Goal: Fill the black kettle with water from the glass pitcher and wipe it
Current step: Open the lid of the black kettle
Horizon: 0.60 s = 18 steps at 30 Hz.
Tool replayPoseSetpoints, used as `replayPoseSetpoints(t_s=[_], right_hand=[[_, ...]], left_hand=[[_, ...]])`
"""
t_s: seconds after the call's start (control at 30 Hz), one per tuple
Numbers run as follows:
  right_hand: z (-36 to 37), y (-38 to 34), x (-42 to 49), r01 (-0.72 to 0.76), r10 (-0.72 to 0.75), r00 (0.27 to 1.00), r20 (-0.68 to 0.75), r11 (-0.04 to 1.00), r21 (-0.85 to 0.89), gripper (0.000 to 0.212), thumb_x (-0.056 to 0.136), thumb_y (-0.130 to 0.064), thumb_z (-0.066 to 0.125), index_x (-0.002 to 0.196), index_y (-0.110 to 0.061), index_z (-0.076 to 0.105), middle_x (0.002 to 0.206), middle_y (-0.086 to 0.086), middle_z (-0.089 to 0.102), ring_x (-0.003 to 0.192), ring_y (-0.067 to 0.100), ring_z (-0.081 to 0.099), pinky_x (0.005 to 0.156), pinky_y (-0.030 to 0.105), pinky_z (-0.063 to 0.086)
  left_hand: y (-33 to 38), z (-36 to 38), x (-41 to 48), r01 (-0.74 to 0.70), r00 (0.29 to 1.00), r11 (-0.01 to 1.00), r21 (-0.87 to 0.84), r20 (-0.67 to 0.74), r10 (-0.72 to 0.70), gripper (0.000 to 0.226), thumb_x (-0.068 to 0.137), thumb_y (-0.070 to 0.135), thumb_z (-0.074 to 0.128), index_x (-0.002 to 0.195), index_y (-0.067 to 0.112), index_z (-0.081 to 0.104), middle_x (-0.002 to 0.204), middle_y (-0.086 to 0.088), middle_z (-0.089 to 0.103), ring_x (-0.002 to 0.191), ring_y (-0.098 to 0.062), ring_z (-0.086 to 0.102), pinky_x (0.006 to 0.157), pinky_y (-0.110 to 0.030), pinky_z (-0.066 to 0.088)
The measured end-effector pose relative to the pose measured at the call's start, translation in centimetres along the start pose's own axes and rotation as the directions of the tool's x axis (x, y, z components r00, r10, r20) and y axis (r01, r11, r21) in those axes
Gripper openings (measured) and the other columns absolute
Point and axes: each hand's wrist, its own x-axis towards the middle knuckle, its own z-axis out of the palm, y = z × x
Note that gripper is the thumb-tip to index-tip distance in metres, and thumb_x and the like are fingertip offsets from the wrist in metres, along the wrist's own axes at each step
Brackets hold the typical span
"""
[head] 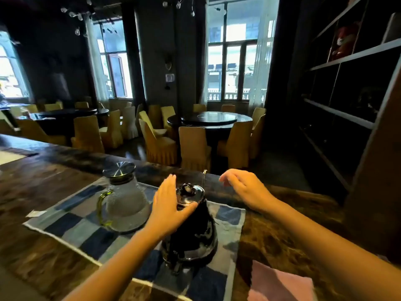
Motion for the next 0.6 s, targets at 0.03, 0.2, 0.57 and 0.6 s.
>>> replayPoseSetpoints(t_s=[0.03, 0.2, 0.57, 0.6], right_hand=[[0.9, -0.3, 0.8, 0.0, -0.001, 1.0, 0.024, 0.999, 0.039, 0.034, 0.1, -0.02, 0.037, 0.092, -0.013, 0.07, 0.087, -0.004, 0.066, 0.087, 0.016, 0.063, 0.08, 0.037, 0.05], [5.0, -2.6, 4.1, -0.058, 0.054, 0.986, 0.155, 0.998, 0.026, 0.038, 0.099, -0.033, 0.038, 0.084, -0.015, 0.068, 0.079, -0.002, 0.063, 0.077, 0.016, 0.059, 0.074, 0.037, 0.047], [10.3, -2.7, 6.5, -0.066, 0.067, 0.998, -0.004, 0.982, -0.175, 0.047, 0.082, -0.056, 0.057, 0.048, -0.026, 0.045, 0.048, -0.01, 0.048, 0.05, 0.007, 0.049, 0.046, 0.024, 0.032], [10.6, -2.6, 6.6, -0.08, 0.077, 0.997, -0.022, 0.983, -0.163, 0.048, 0.081, -0.055, 0.058, 0.046, -0.025, 0.045, 0.046, -0.009, 0.048, 0.049, 0.008, 0.049, 0.046, 0.024, 0.034]], left_hand=[[-0.5, 0.3, -0.1, 0.043, 0.999, 0.994, -0.101, 0.008, -0.042, 0.091, 0.081, 0.045, 0.065, 0.147, 0.006, 0.016, 0.155, -0.014, 0.02, 0.144, -0.026, 0.019, 0.117, -0.041, 0.019], [-1.0, 1.2, 0.1, 0.1, 0.992, 0.948, -0.302, 0.106, -0.071, 0.096, 0.079, 0.037, 0.069, 0.15, 0.017, 0.007, 0.156, 0.0, 0.018, 0.137, -0.008, 0.021, 0.109, -0.024, 0.021], [-1.7, 1.0, 0.5, 0.112, 0.988, 0.932, -0.344, 0.141, -0.066, 0.066, 0.076, 0.018, 0.07, 0.132, 0.013, 0.036, 0.128, -0.007, 0.047, 0.12, -0.017, 0.047, 0.103, -0.032, 0.041], [-1.8, 1.0, 0.6, 0.106, 0.989, 0.935, -0.339, 0.135, -0.063, 0.062, 0.075, 0.018, 0.07, 0.129, 0.014, 0.039, 0.126, -0.006, 0.048, 0.118, -0.016, 0.048, 0.101, -0.029, 0.041]])
